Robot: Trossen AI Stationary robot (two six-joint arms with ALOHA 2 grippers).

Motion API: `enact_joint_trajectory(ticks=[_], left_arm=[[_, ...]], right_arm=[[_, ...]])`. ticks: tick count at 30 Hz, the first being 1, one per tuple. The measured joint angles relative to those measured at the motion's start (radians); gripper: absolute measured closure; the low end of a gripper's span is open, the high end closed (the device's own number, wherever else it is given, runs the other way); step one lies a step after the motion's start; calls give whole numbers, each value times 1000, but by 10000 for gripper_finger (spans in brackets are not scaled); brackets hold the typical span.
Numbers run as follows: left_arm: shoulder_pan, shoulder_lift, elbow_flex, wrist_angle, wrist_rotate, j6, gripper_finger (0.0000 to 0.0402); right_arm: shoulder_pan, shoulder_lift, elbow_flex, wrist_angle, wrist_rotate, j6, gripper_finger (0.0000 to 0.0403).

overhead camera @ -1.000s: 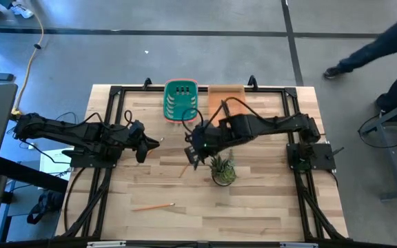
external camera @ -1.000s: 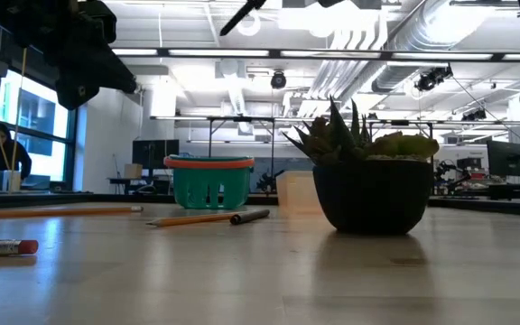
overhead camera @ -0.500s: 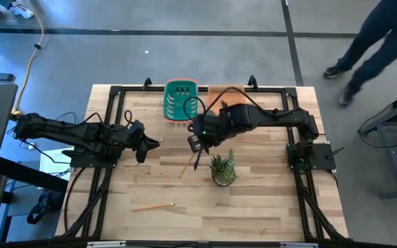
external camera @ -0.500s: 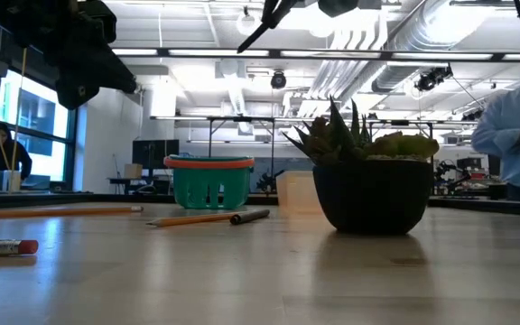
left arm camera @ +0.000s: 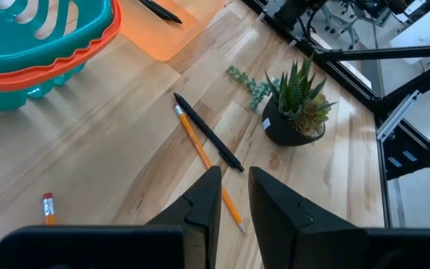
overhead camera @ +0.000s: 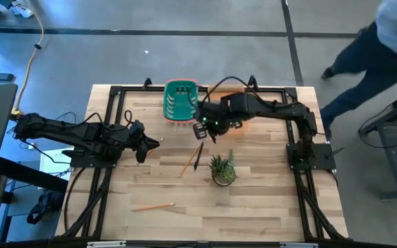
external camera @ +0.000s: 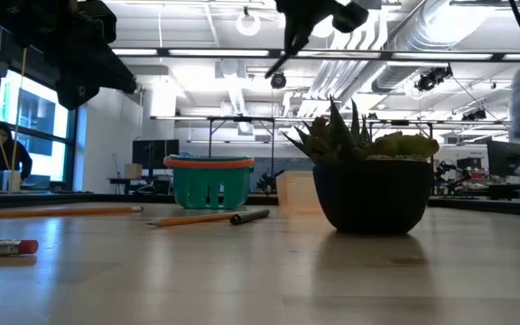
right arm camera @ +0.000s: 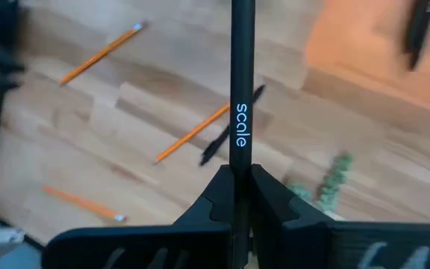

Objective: Sort pens & pencils
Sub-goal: Put the bottom black ballpoint pen into the orange bin

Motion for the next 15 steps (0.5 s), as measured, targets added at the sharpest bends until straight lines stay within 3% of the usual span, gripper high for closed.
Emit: enact_joint_trajectory(ticks=[15], left_arm=[[0,0,0,2,0,-8,344]], right_arm=[[-182,0,-1,-113,-4,-2,403]])
